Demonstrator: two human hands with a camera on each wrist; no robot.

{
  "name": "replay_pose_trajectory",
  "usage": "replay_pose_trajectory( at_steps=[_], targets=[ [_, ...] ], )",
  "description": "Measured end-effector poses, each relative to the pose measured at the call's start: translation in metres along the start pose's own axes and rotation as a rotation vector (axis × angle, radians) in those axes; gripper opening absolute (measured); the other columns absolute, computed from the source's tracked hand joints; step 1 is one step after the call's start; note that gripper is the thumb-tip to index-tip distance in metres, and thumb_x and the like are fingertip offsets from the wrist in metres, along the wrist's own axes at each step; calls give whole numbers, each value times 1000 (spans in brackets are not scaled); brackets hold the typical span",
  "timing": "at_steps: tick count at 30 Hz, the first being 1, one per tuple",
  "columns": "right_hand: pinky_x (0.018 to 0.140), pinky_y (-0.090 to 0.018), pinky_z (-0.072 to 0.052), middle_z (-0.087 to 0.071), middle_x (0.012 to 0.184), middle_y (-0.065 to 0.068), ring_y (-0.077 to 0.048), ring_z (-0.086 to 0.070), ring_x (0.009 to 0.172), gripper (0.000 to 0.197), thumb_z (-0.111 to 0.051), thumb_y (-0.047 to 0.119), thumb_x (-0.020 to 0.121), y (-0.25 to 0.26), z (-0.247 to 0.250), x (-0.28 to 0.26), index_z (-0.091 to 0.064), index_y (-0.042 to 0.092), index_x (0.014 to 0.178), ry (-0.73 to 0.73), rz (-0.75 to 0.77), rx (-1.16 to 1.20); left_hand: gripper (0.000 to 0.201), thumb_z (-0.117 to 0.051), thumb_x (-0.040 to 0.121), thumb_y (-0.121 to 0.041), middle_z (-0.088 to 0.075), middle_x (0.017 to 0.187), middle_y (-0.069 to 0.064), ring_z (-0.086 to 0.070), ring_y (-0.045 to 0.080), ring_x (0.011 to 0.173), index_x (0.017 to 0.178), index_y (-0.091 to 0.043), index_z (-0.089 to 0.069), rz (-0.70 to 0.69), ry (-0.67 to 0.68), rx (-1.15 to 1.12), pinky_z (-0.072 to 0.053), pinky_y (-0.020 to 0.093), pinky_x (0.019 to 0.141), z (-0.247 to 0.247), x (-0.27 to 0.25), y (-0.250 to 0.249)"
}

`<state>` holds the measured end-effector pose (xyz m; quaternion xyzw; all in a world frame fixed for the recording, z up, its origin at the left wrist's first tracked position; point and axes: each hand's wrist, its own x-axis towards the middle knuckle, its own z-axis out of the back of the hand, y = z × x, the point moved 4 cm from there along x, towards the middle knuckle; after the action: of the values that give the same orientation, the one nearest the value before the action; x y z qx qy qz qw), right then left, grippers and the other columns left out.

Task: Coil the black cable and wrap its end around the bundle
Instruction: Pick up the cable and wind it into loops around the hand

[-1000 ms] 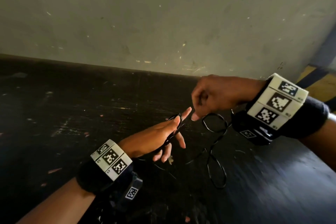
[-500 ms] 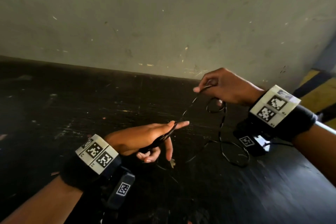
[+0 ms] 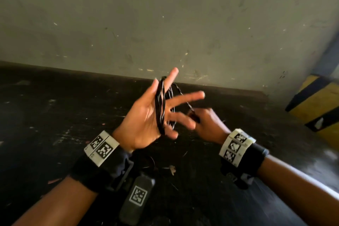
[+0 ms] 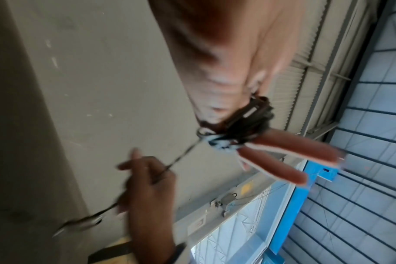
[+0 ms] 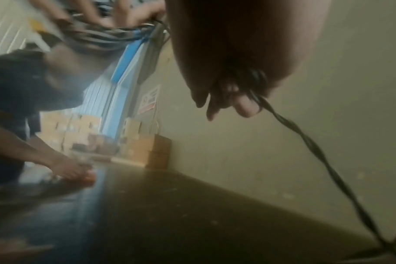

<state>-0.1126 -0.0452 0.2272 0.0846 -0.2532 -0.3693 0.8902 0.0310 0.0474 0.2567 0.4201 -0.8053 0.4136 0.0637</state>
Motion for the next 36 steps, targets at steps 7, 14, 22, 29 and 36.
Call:
replay_pose_trajectory(
  at_steps=[7,14,22,29,36],
  targets=[
    [62,-17,-50,-56,66,10,4,-58,58,24,-56,24,93,29,-47,-24,-56,19,116,340,-86,338,48,-24,100,-48,-44,144,22,-68,43,96,147,-43,-21,-455,-521,144,-60,36,62,39,12,-34],
    [52,-12,-41,-51,65,8,3,-50,52,28,-41,27,99,40,-29,-37,-61,12,112,399,-133,442,46,-21,99,-50,-32,153,18,-66,42,103,145,-50,-17,-611,-716,205,-58,41,71,71,-6,-46],
    [50,-11,-37,-55,55,17,0,-53,51,31,-43,29,99,29,-10,-51,-66,11,89,189,8,209,47,-21,99,-52,-27,156,11,-67,35,105,145,-54,-11,-624,-847,428,-59,44,73,87,-25,-65],
    [53,-18,-49,-56,68,11,-1,-56,57,22,-48,37,93,44,45,-37,-60,19,99,-105,178,-73,49,-25,97,-54,-16,160,8,-66,34,107,142,-59,-8,-532,-902,583,-59,44,72,95,-15,-48],
    [50,-25,-45,-55,69,9,-6,-51,53,32,-42,38,93,27,60,-30,-62,14,89,-144,182,-251,47,-22,100,-48,-17,159,13,-66,38,104,145,-52,-10,-671,-884,359,-59,47,75,76,-8,-62]
  ],
)
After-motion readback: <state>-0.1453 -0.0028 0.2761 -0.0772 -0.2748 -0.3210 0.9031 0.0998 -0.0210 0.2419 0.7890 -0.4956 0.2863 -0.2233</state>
